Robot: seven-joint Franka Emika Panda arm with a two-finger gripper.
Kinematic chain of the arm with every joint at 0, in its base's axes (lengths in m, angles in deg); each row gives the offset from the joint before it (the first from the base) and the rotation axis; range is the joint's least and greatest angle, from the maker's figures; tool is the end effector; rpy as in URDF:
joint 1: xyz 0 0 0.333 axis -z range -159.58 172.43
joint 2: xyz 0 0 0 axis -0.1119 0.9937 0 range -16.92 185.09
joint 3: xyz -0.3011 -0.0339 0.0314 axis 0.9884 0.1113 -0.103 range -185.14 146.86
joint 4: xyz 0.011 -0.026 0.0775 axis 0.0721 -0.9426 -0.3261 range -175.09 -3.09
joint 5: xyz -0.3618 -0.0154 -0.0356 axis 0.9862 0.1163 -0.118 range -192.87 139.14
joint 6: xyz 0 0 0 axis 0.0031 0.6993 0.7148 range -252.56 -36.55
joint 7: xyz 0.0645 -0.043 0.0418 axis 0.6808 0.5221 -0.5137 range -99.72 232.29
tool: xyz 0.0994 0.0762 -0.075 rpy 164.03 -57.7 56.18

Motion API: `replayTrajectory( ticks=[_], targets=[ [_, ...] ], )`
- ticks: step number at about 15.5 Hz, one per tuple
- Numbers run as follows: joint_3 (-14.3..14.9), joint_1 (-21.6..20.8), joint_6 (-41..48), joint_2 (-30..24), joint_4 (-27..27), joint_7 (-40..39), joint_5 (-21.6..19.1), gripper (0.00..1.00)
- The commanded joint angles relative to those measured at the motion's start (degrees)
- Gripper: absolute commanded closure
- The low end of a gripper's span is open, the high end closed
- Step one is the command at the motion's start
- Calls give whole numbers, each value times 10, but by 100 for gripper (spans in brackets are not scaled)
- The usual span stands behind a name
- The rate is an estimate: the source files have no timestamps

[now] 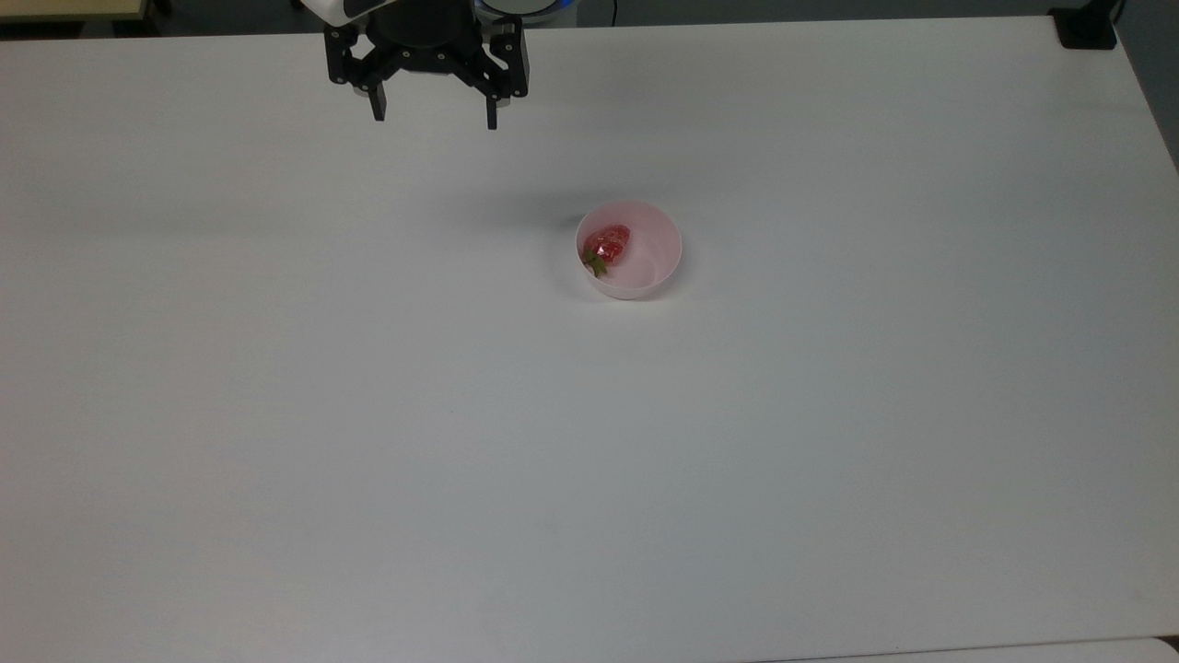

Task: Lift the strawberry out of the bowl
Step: 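Move the open gripper over the pink bowl and lower it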

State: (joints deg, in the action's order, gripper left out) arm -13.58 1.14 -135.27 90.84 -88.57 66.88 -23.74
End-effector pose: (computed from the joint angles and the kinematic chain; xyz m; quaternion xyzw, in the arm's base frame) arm 0.5707 -0.0075 0.5263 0.9994 -0.0038 0.0132 0.0328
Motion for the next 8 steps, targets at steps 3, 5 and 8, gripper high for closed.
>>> replayTrajectory(
  ticks=[3, 5, 8],
  targets=[
    [3, -8, 18, -7, -4, -14, -7, 0],
    [3, -13, 18, -3, -5, -14, -7, 0],
    [2, -17, 17, 0, -5, -14, -7, 0]
  ],
)
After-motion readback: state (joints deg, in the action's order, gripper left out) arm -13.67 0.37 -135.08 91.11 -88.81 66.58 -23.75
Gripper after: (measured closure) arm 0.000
